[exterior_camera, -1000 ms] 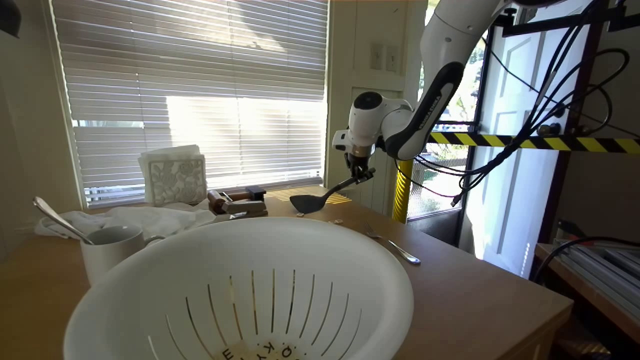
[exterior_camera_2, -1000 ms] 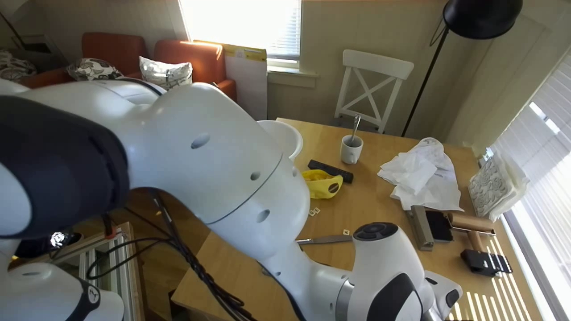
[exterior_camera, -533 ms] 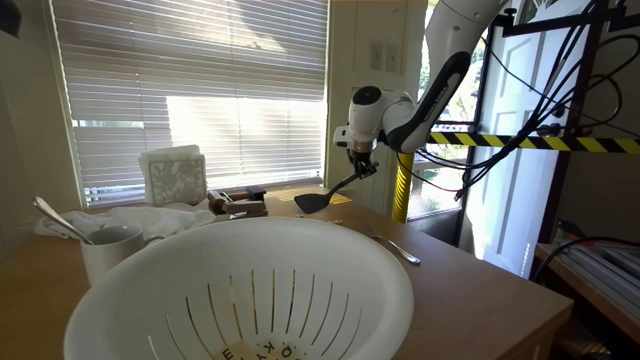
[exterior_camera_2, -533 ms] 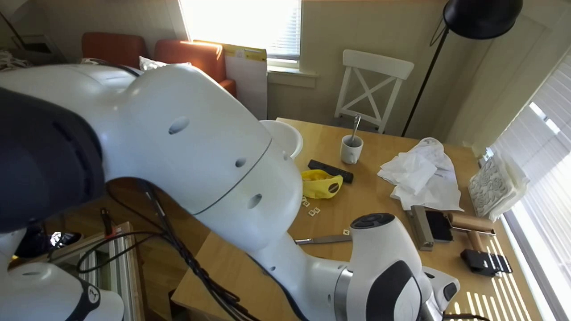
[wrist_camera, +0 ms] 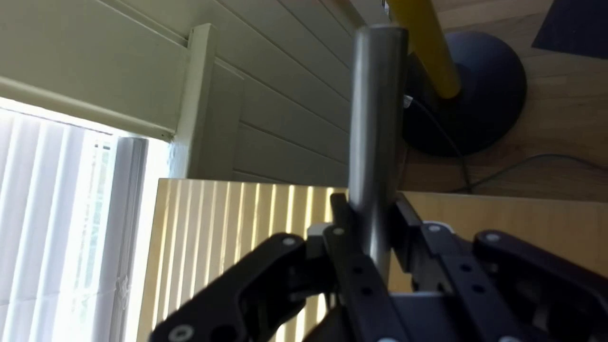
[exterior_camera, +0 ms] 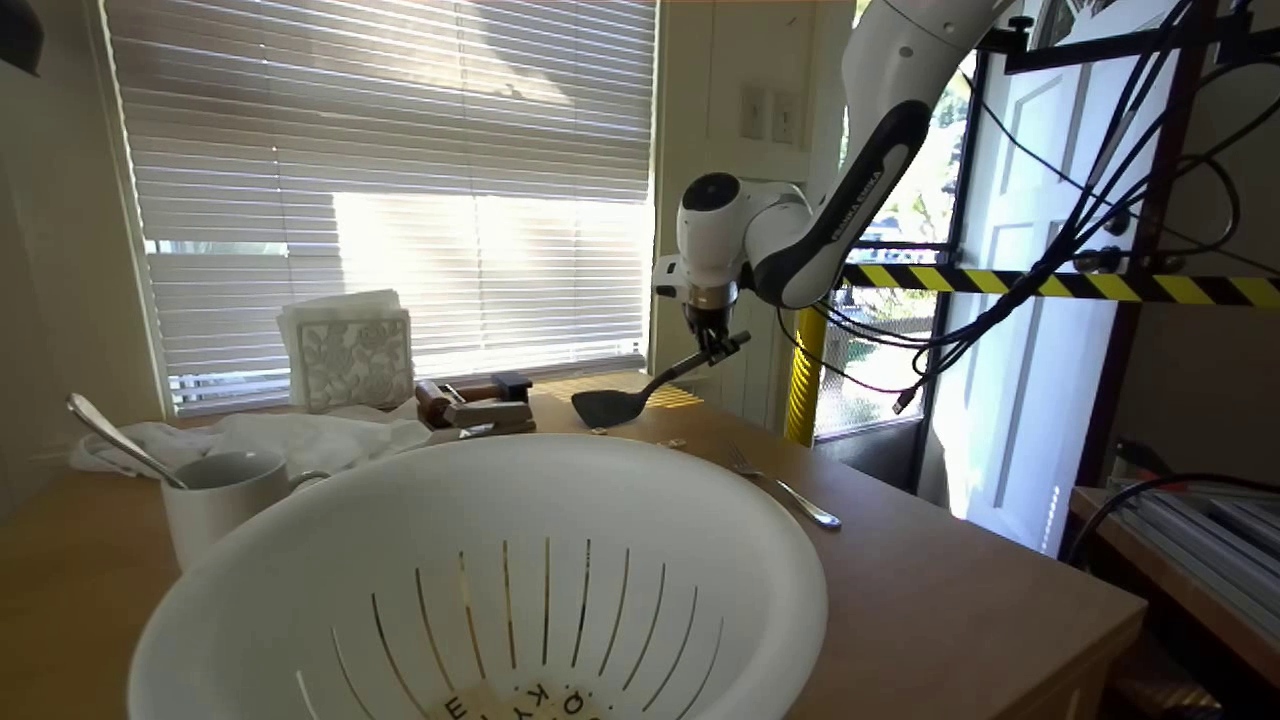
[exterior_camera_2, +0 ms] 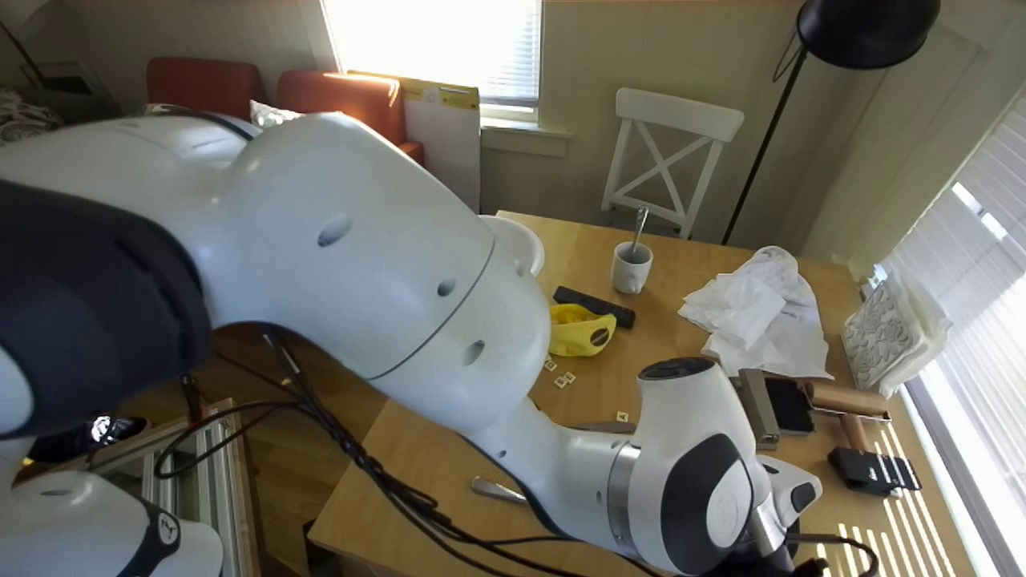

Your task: Use the spatula to move the contents on the table to the left

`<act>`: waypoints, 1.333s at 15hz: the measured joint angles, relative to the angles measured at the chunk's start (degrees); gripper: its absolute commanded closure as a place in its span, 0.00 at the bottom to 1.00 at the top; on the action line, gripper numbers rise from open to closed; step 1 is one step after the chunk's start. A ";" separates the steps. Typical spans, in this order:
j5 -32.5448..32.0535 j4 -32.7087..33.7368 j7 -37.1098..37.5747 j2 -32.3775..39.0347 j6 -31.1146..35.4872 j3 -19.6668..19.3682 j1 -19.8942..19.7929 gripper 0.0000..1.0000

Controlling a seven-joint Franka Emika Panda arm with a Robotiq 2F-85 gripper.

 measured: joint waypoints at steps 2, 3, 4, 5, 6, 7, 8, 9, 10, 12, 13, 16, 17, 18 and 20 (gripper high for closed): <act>0.24 0.06 0.10 0.08 -0.09 1.73 -0.48 0.94; 0.25 0.06 0.11 0.07 -0.09 2.32 -0.65 0.94; 0.25 0.06 0.08 0.08 -0.09 2.79 -0.83 0.94; 0.25 0.06 -0.14 0.07 -0.09 3.10 -0.98 0.94; 0.23 0.05 -0.51 0.07 -0.09 3.21 -1.10 0.94; 0.21 0.01 -1.00 0.03 -0.07 3.25 -1.26 0.94; 0.08 -0.05 -1.88 -0.02 0.13 3.30 -1.53 0.94; -0.04 -0.12 -3.06 -0.06 0.43 3.31 -1.85 0.94; -0.14 -0.23 -4.44 -0.11 1.09 3.33 -2.27 0.94; -0.32 -0.61 -7.47 -0.39 3.16 3.56 -3.25 0.94; -0.42 -0.92 -9.11 -0.63 4.27 3.70 -3.69 0.94; -0.77 -1.79 -13.26 -1.30 6.46 4.05 -4.35 0.94; -0.81 -2.16 -14.30 -1.57 6.69 4.13 -4.38 0.94; -0.83 -2.75 -15.21 -1.99 6.85 4.19 -4.37 0.94; -0.84 -4.27 -16.38 -3.03 6.86 4.21 -4.37 0.94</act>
